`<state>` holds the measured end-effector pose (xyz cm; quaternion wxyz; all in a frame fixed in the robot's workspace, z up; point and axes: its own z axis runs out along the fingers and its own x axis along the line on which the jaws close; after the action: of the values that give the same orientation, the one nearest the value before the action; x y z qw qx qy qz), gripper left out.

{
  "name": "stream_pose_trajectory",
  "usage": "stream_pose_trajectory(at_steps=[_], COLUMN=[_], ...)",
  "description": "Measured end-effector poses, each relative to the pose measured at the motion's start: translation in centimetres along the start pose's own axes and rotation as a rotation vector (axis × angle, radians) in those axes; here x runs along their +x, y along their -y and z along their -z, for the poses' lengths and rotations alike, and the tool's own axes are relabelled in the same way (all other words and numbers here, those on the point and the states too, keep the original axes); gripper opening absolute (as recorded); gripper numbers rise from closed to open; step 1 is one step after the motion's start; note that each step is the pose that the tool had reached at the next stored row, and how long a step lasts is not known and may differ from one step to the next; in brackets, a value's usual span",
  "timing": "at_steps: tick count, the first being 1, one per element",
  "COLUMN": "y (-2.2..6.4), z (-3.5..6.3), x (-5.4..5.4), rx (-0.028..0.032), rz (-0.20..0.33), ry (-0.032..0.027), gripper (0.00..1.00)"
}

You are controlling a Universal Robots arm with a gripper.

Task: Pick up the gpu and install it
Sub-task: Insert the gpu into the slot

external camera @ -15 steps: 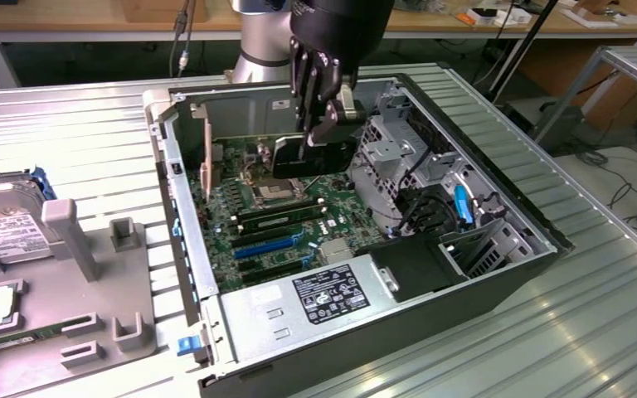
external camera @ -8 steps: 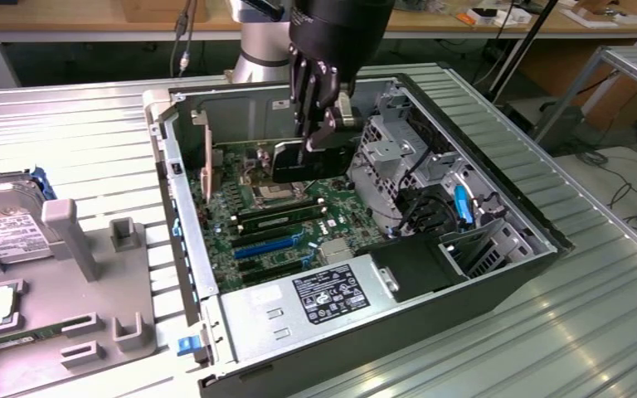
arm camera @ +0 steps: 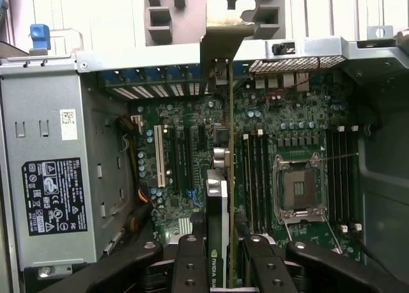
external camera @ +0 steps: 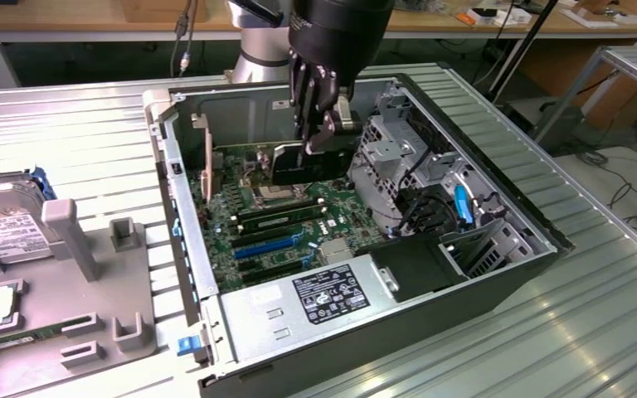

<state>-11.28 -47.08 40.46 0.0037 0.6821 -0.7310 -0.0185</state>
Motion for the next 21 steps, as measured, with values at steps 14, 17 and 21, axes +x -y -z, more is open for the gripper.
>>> stream_pose_trajectory(at_steps=[14,17,21], y=[0.08,0.08,0.08], z=[-1.31,-1.31,-1.31], x=[0.0,0.0,0.0], rx=[0.0001,0.0001,0.0001], rz=[0.0,0.0,0.0], ry=[0.0002,0.0002,0.0002], gripper=[0.27,0.27,0.27])
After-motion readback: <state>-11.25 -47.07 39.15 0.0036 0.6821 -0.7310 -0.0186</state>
